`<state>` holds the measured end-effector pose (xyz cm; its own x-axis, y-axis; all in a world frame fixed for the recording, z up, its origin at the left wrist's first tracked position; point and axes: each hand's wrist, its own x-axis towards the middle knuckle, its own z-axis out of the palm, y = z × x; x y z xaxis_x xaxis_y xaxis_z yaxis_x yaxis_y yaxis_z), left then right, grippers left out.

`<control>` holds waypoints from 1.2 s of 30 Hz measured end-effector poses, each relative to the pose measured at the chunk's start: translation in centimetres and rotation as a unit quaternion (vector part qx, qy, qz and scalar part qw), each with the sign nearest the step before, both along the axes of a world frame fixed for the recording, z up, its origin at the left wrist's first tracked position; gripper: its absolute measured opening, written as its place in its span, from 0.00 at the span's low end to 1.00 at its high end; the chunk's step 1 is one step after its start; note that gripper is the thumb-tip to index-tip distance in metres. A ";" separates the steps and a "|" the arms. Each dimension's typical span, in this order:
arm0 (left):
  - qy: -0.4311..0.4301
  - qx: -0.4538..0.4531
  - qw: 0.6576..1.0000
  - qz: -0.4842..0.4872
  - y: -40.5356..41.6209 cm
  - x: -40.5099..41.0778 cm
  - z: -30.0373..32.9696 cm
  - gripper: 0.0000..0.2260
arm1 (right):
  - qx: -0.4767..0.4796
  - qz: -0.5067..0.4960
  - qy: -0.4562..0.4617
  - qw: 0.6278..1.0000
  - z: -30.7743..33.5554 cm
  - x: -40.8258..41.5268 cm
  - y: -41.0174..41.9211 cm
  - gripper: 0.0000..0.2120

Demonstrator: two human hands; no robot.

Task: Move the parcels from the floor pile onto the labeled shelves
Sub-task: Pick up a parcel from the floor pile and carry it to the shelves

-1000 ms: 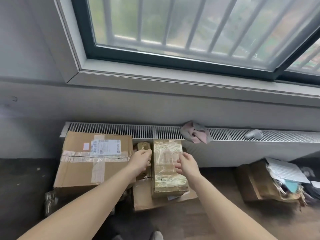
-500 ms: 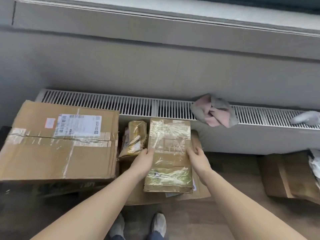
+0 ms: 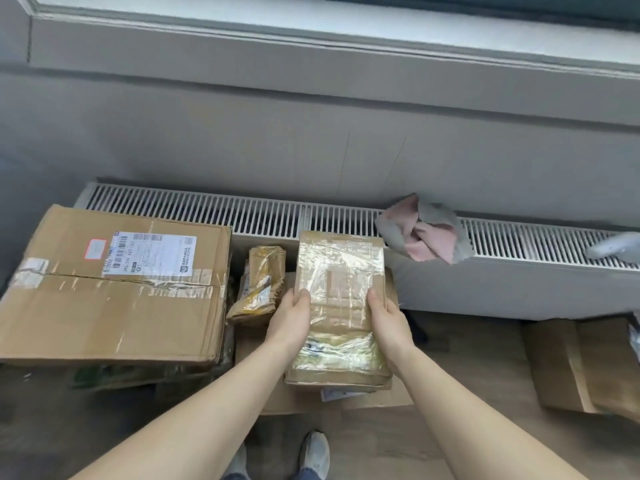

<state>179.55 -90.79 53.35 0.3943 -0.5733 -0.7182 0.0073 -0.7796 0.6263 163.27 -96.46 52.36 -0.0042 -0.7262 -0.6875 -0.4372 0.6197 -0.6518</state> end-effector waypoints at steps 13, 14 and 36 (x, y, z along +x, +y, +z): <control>-0.148 -0.150 0.973 0.090 2.1 6.4 17.1 0.15 | -0.036 0.049 -0.144 0.988 13.0 1.4 -1.9 0.43; -0.146 -0.168 0.970 0.097 2.5 7.1 18.3 0.17 | -0.029 0.049 -0.165 0.985 15.4 2.5 -1.6 0.40; -0.096 -0.236 0.865 0.432 33.5 22.7 35.9 0.09 | -0.252 0.421 -0.316 0.812 36.8 28.6 18.9 0.16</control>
<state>202.26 -57.33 89.21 0.9082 -0.2161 -0.3584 0.3204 -0.1917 0.9277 191.90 -77.54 89.16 0.8778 -0.4784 0.0258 -0.0472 -0.1399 -0.9890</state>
